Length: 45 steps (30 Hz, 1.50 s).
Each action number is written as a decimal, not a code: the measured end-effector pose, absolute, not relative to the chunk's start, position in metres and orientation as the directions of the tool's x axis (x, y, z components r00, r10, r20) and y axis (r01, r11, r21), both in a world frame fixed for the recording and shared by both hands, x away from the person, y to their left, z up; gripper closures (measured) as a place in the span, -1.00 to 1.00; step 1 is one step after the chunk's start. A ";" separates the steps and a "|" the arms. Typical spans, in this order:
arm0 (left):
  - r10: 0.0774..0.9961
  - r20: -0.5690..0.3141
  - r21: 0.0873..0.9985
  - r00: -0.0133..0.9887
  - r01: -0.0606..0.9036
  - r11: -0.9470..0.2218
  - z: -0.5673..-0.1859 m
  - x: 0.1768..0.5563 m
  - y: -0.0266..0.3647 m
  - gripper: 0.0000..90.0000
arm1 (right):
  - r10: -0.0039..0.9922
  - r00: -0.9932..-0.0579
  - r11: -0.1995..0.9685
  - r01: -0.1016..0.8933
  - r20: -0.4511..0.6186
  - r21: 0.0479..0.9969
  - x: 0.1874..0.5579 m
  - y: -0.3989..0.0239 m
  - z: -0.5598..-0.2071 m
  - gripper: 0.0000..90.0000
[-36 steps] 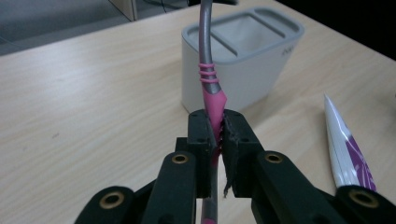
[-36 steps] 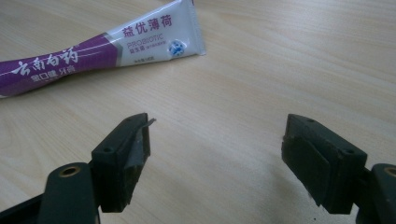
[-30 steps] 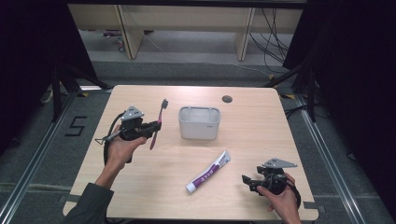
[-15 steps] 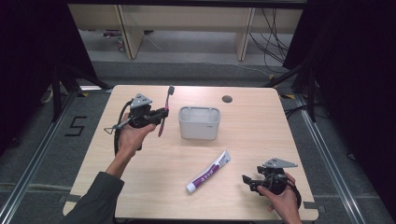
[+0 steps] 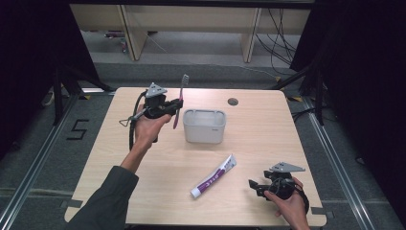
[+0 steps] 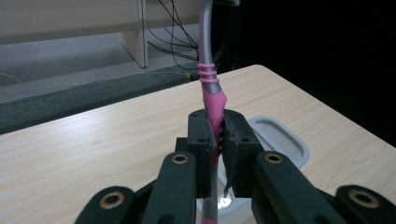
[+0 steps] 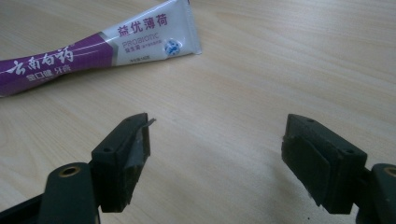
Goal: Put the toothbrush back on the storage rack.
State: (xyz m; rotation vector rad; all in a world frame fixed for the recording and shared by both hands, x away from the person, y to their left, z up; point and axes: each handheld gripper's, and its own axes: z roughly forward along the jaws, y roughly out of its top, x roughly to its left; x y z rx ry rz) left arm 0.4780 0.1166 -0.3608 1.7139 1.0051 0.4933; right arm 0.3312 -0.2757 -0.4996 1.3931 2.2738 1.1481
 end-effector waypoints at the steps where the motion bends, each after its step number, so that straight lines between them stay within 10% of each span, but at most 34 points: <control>1: 0.814 -0.145 0.917 0.562 0.386 -0.103 -0.360 0.480 0.114 0.81 | 0.834 -0.518 0.238 0.648 0.189 0.724 0.331 -0.276 -0.500 -0.46; 45: 0.847 -0.189 0.910 0.497 0.413 -0.039 -0.383 0.524 0.079 0.81 | 0.836 -0.529 0.282 0.641 0.146 0.714 0.331 -0.276 -0.498 -0.45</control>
